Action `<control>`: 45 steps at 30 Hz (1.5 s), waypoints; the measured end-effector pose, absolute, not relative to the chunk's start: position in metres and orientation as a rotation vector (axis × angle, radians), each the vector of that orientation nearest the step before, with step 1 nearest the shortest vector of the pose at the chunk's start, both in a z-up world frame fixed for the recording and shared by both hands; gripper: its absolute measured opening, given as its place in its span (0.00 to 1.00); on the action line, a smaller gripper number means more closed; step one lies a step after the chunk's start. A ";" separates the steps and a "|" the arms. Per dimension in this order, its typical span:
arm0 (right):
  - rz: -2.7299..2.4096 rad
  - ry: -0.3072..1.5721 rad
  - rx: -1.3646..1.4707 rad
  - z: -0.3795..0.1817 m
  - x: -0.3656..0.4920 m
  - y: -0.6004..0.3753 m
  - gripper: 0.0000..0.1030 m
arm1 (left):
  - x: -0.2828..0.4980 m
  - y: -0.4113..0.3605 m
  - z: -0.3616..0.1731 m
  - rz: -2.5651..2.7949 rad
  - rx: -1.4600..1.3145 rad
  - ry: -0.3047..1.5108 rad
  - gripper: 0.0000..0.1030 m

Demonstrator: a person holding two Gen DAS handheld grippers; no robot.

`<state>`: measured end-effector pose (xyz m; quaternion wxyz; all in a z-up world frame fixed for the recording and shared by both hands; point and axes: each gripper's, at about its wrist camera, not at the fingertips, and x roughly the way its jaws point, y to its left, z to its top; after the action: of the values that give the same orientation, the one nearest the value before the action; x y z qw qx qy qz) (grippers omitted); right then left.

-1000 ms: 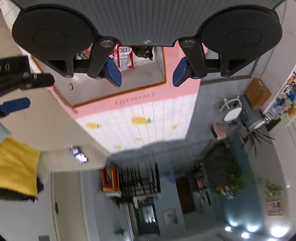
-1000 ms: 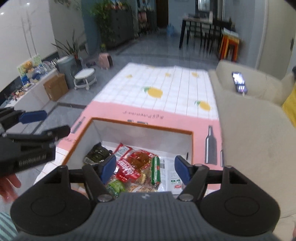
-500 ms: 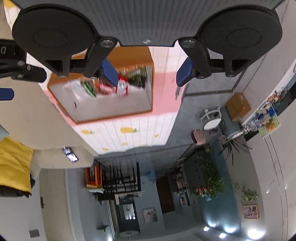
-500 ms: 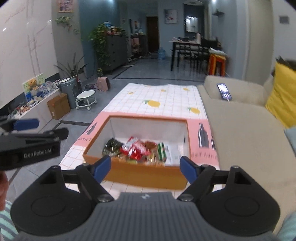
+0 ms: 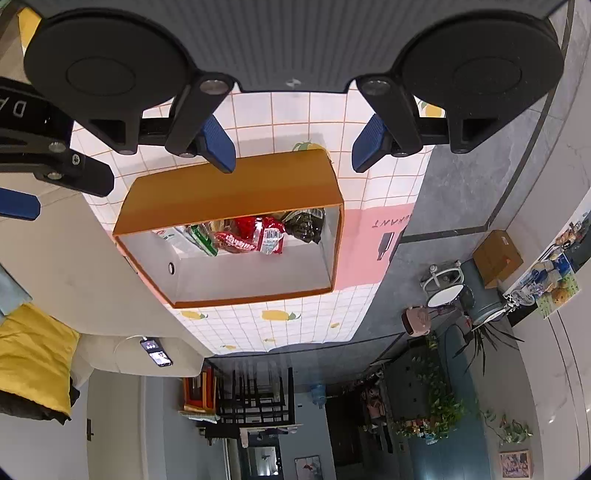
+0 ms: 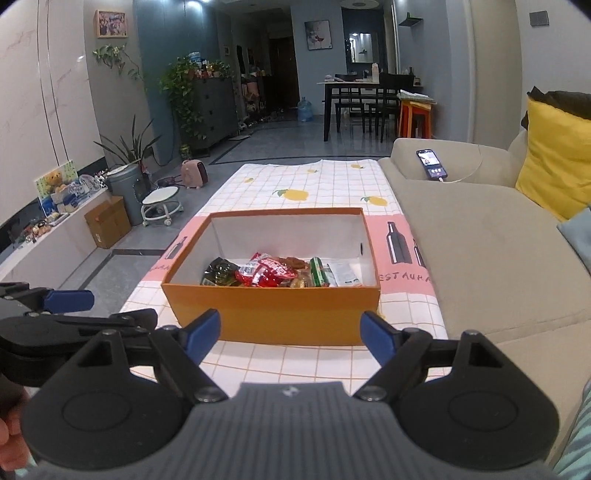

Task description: Organize snacks

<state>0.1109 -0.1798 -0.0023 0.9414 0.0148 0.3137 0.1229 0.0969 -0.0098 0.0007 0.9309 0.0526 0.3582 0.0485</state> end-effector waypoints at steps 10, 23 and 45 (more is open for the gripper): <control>0.250 0.676 0.019 -0.017 0.122 -0.175 0.78 | 0.104 -0.004 -0.011 0.103 0.092 0.775 0.82; 0.251 0.675 0.019 -0.017 0.124 -0.174 0.78 | 0.103 -0.004 -0.009 0.102 0.095 0.775 0.82; 0.249 0.677 0.011 -0.019 0.122 -0.173 0.78 | 0.104 -0.005 -0.005 0.104 0.091 0.780 0.82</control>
<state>0.1221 -0.1727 -0.0194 0.9357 0.0054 0.3310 0.1217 0.1039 -0.0054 -0.0054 0.9226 0.0441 0.3799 0.0507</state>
